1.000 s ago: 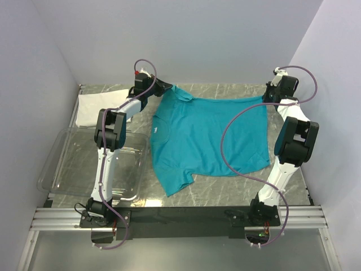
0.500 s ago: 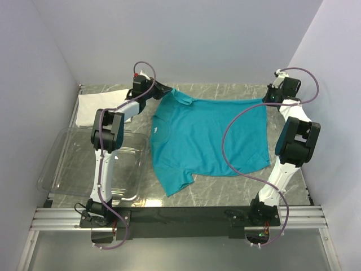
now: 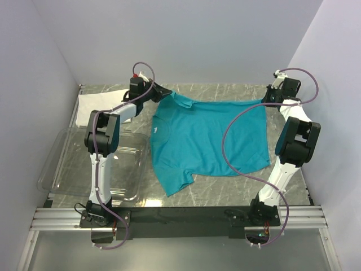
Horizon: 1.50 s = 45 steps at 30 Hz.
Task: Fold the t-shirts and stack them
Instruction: Fold the tshirt
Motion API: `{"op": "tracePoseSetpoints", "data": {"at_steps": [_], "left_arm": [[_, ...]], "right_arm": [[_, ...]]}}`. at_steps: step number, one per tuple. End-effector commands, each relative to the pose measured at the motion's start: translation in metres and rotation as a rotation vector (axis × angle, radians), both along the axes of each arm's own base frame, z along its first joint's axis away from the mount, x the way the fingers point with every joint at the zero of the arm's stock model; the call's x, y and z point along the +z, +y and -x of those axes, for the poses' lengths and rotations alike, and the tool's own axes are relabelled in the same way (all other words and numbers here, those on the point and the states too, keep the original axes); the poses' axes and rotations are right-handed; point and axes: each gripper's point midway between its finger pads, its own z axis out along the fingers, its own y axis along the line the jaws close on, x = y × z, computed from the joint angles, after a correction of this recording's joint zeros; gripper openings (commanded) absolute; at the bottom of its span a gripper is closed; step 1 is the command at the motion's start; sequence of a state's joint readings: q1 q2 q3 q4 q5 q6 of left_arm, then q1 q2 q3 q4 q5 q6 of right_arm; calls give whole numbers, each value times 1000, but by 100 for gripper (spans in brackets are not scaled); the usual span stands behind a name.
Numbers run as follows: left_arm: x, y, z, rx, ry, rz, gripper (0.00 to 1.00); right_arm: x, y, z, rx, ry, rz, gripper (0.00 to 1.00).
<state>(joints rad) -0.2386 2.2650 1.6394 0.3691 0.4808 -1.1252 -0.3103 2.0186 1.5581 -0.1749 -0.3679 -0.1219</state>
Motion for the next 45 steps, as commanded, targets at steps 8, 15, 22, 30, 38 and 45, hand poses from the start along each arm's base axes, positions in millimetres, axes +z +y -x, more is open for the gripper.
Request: {"op": "tracePoseSetpoints", "data": {"at_steps": [8, 15, 22, 30, 38, 45], "left_arm": [[56, 3, 32, -61, -126, 0, 0], [58, 2, 56, -99, -108, 6, 1], [51, -2, 81, -132, -77, 6, 1], [48, -2, 93, -132, -65, 4, 1], [47, -3, 97, -135, -60, 3, 1], [49, -3, 104, -138, -50, 0, 1]], "right_arm": [[13, -7, 6, 11, -25, 11, 0], [10, -9, 18, 13, -13, 17, 0], [7, -10, 25, 12, -1, 8, 0], [7, -10, 29, 9, -2, 5, 0], [5, -13, 34, 11, 4, 14, 0], [3, -18, 38, -2, 12, 16, 0]]}}
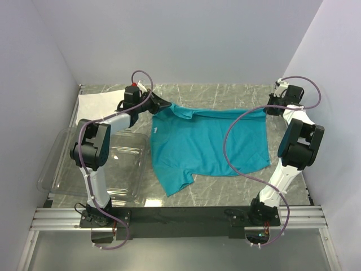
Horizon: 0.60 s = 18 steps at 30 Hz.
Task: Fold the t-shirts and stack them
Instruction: Fold the tshirt
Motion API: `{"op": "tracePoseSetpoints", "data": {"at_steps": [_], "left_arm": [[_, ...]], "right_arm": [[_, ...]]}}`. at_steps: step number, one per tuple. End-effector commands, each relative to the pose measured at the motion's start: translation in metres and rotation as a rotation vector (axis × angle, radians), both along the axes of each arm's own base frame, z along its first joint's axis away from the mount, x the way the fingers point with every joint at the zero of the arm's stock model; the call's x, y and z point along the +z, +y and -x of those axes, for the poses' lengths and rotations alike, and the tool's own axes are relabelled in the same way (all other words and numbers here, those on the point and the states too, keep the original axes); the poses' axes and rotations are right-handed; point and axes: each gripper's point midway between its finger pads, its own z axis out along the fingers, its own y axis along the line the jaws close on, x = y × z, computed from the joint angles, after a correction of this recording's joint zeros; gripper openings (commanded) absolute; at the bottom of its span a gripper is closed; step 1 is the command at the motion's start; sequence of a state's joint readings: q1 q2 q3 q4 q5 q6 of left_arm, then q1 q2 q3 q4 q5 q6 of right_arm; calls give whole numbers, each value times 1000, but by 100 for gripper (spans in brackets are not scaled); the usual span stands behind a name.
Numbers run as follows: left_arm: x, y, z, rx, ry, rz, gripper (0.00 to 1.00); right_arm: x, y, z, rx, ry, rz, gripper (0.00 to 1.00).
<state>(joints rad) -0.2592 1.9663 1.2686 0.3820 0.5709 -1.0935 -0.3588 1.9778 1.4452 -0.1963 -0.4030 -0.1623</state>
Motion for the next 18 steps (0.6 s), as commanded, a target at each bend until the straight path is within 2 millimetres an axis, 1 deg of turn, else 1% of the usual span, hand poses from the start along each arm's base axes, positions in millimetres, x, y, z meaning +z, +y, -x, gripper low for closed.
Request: {"op": "tracePoseSetpoints", "data": {"at_steps": [1, 4, 7, 8, 10, 11, 13, 18], "left_arm": [[34, -3, 10, -22, -90, 16, 1], [33, -4, 16, -30, -80, 11, 1], [26, -4, 22, -38, -61, -6, 1], [20, -4, 25, -38, -49, -11, 1], [19, -4, 29, -38, -46, -9, 1], [15, -3, 32, -37, -35, -11, 1], [16, -3, 35, -36, -34, -17, 1], [8, -3, 43, -40, -19, -28, 1]], "right_arm": [[30, -7, 2, -4, -66, 37, 0], [31, -8, 3, -7, -64, 37, 0], [31, -9, 4, -4, -64, 39, 0], [30, -8, 4, 0, -62, 40, 0], [29, -7, 5, 3, -59, 42, 0], [28, -8, 6, 2, -58, 45, 0], [28, -8, 8, 5, -56, 50, 0], [25, -7, 12, 11, -51, 53, 0]]}}
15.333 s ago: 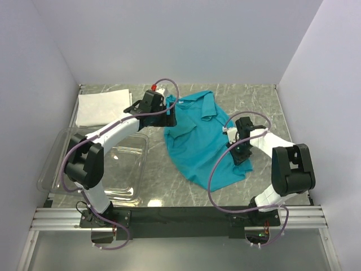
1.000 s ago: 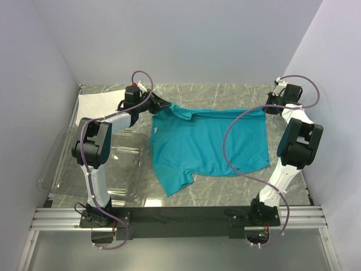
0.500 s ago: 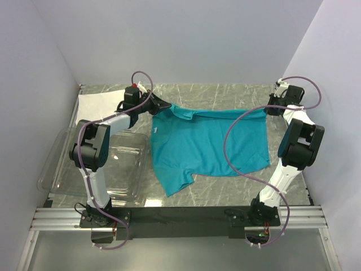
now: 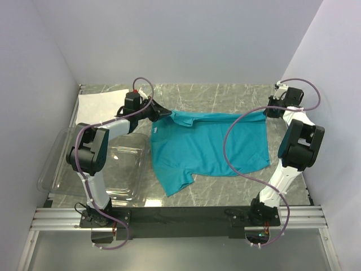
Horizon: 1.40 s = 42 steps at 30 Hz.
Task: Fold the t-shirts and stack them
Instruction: Fold the tshirt
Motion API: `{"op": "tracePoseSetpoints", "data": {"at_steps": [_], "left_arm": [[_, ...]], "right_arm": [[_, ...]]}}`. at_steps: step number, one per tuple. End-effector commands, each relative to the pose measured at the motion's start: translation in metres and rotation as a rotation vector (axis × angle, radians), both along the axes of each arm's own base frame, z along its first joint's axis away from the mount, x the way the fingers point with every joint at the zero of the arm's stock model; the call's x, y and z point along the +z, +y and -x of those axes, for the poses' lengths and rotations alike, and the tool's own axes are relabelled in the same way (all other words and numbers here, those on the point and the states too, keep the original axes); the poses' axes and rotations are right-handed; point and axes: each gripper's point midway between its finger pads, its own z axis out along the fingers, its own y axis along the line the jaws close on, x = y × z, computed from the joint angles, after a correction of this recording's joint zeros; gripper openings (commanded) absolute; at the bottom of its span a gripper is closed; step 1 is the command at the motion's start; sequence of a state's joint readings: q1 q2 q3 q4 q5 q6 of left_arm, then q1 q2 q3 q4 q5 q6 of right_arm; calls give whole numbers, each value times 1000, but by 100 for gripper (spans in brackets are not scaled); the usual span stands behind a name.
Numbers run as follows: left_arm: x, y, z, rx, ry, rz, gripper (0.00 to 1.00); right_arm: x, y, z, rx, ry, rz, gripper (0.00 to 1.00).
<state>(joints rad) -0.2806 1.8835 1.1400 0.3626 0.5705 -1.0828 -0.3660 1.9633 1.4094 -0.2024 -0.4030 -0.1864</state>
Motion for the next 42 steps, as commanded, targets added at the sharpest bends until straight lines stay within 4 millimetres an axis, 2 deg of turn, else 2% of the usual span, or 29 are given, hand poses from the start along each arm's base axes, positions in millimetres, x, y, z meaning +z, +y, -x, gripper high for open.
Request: {"op": "tracePoseSetpoints", "data": {"at_steps": [1, 8, 11, 14, 15, 16, 17, 19, 21, 23, 26, 30, 33, 35, 36, 38, 39, 40, 41, 42], "left_arm": [[22, -1, 7, -15, -69, -5, 1], [13, 1, 11, -12, -48, -22, 1], [10, 0, 14, -18, -40, -27, 1], [4, 0, 17, -32, -15, -36, 2], [3, 0, 18, -35, -12, -40, 6], [2, 0, 20, -41, -9, -43, 9], [0, 0, 22, -45, 2, -46, 11], [-3, -1, 24, -58, 12, -47, 20], [-2, -1, 27, -66, 13, -47, 27], [-1, -2, 30, -78, 13, -41, 31], [0, -3, 32, -97, 10, -33, 38], [3, -5, 35, -123, 2, -29, 45], [5, -3, 38, -134, -17, -44, 49], [6, 1, 40, -136, -16, -68, 50], [8, 3, 39, -142, -44, -99, 52], [12, 10, 45, -135, -47, -153, 62], [13, 16, 42, -115, -78, -200, 68], [17, 19, 43, -110, -95, -223, 69], [29, 24, 44, -95, -130, -245, 70], [27, 31, 45, -77, -130, -291, 71]], "right_arm": [[33, -6, 1, 5, -74, 45, 0], [28, -6, 11, 25, -63, 57, 0], [22, -4, 18, 47, -46, 62, 4], [21, -4, 28, 68, -33, 79, 19], [20, -4, 32, 71, -30, 81, 30], [19, -6, 35, 77, -27, 86, 36], [21, -5, 39, 83, -30, 86, 45], [23, -9, 45, 74, -33, 81, 59], [26, -8, 51, 84, -38, 74, 67], [28, -8, 55, 91, -42, 70, 71], [29, 5, 59, 151, -41, 29, 71], [29, 48, 74, 315, 0, -86, 71], [31, 91, 86, 484, 31, -142, 71], [34, 115, 91, 609, 31, -129, 71], [32, 139, 103, 688, 78, -140, 71], [36, 161, 106, 809, 71, -93, 71], [35, 172, 115, 857, 93, -97, 71], [40, 194, 117, 958, 67, -57, 71], [41, 204, 119, 1000, 62, -44, 71], [41, 215, 121, 1043, 63, -27, 71]]}}
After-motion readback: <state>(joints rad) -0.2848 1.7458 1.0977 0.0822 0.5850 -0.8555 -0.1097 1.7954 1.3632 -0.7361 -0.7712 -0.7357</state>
